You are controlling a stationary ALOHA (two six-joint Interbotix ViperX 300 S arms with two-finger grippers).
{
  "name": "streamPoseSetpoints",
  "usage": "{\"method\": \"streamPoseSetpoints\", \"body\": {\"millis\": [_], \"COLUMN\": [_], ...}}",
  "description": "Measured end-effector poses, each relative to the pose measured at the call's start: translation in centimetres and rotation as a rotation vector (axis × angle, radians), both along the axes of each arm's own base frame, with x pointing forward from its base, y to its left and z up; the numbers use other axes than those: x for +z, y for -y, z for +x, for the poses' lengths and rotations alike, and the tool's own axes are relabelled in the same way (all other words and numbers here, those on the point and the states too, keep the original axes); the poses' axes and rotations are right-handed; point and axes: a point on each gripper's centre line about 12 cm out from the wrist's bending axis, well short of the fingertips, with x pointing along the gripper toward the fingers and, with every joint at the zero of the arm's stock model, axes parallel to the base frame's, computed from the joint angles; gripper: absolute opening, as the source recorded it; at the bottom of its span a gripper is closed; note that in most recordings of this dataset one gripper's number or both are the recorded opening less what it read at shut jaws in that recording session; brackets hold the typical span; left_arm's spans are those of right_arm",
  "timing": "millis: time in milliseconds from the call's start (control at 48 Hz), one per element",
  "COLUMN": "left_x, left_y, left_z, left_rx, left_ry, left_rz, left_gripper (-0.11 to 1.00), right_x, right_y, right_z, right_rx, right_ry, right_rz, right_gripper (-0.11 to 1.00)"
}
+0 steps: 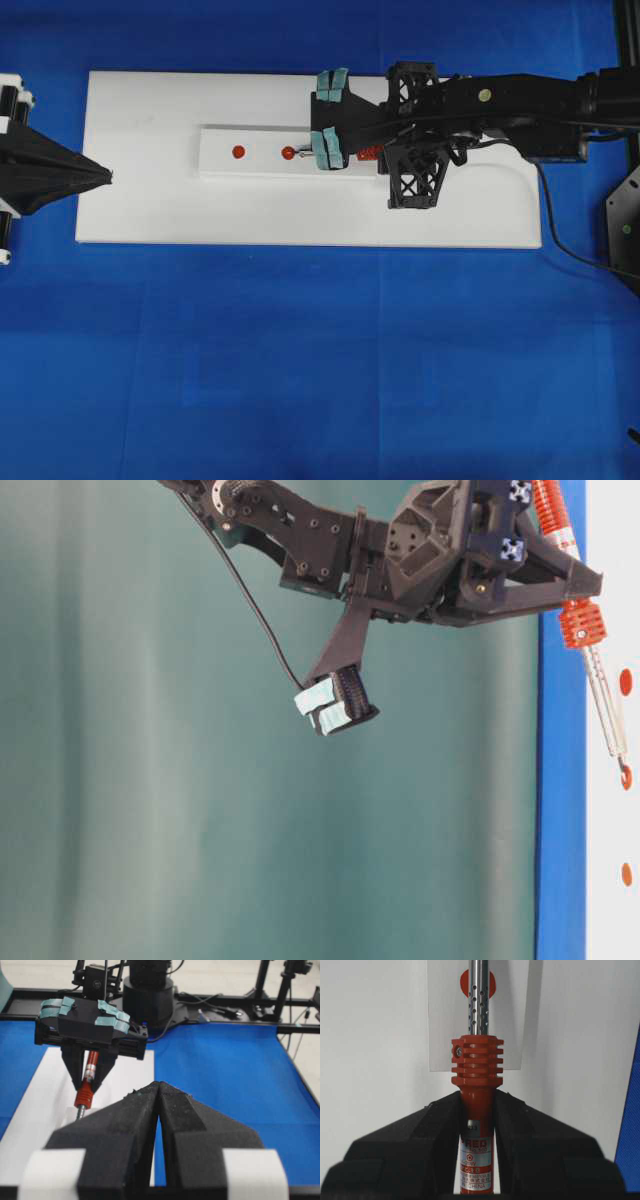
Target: Touch the tip of the soldering iron to the mark.
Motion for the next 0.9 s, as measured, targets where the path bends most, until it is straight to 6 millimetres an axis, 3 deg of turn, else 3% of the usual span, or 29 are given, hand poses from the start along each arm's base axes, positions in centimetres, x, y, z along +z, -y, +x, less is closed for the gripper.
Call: {"method": "streamPoseSetpoints", "body": {"millis": [250,647,897], "left_x": [-0.1,0.0,0.0], "left_y": [0.0,0.0,0.0], "left_z": [0.0,0.0,0.0], "left_rx": [0.000,0.001,0.000], "left_ry": [-0.003,-0.001,0.000], "left_rz": [0.002,0.002,0.001], "left_gripper": [0.00,0.00,0.00], "right_x": [0.6,9.2,10.5], "right_y": [0.0,0.5,0.6], "right_z": [-0.2,-0.4,-0.4], "right_rx": [-0.005,-0.011,-0.010], "right_ry": [-0.018,0.109,0.120], "right_rz": [-0.001,-0.067,-0.088], "right_gripper": [0.06,0.06,0.06]}}
